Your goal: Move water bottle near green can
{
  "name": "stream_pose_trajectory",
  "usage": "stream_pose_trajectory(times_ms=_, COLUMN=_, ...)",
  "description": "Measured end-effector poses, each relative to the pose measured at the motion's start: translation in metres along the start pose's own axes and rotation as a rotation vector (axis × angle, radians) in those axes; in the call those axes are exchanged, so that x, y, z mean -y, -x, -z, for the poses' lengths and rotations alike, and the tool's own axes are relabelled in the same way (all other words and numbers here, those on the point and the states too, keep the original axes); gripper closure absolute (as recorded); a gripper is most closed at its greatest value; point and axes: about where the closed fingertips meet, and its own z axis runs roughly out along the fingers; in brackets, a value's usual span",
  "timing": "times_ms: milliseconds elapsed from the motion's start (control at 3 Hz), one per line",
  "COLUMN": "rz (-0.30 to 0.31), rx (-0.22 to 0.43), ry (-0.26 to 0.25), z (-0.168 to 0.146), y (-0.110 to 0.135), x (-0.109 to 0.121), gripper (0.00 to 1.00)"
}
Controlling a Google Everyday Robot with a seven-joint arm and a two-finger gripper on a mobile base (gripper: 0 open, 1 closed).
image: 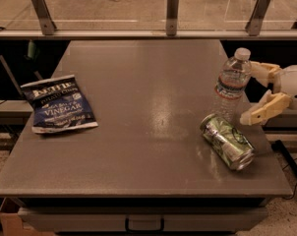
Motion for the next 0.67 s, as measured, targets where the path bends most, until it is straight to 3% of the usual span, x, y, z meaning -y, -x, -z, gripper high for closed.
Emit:
stream_pose_trajectory(times_ms=333, rz=0.071, rx=-0.078, ry=-0.147, z=0.055, y=0.015, x=0.026, gripper=0.0)
stream_pose_trajectory(times_ms=667, rz=0.185, rx=-0.164, ry=-0.336, z=0.131, y=0.055, x=0.051, gripper=0.0)
